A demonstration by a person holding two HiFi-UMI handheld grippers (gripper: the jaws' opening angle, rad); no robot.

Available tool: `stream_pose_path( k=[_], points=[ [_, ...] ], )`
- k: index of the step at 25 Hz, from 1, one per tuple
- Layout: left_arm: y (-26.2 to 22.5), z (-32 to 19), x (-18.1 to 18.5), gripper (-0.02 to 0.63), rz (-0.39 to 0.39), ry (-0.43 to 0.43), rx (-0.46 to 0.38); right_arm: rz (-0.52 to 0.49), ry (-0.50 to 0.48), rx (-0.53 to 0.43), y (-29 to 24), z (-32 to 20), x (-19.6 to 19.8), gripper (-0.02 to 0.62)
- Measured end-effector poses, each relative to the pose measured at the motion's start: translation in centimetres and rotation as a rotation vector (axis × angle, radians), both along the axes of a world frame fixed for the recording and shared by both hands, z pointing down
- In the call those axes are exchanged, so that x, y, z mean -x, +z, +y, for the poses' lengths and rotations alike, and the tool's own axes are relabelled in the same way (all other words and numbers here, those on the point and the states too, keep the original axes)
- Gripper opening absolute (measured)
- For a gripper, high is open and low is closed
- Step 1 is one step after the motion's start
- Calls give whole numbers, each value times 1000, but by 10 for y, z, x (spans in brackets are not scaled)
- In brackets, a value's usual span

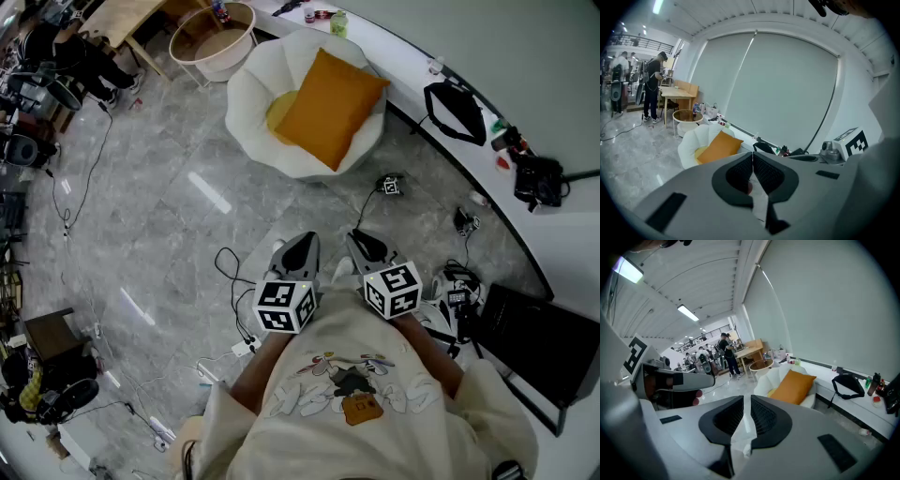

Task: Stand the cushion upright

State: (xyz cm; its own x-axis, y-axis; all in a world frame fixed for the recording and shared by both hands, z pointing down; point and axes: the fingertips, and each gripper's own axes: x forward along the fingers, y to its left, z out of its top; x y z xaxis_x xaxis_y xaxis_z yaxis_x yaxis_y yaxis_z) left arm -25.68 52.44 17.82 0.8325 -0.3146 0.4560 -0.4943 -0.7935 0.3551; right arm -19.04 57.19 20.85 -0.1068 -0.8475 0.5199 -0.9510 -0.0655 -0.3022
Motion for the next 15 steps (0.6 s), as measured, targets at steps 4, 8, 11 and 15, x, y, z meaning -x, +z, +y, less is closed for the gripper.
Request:
stream_pose_path(
  k=[4,8,11,15],
  points=[
    [-5,-1,-18,12,-2,9,-37,2,27,-21,-1,2,-23,66],
    [-7,6,-31,12,-4,17,-53,12,18,-26,-2,4,-33,64],
    [-4,15,-34,12,-20,22,-54,21,4,-37,-3,10,-32,64],
    [3,24,-34,12,-49,21,-40,-6,51,-44,0,18,-43,64]
  ],
)
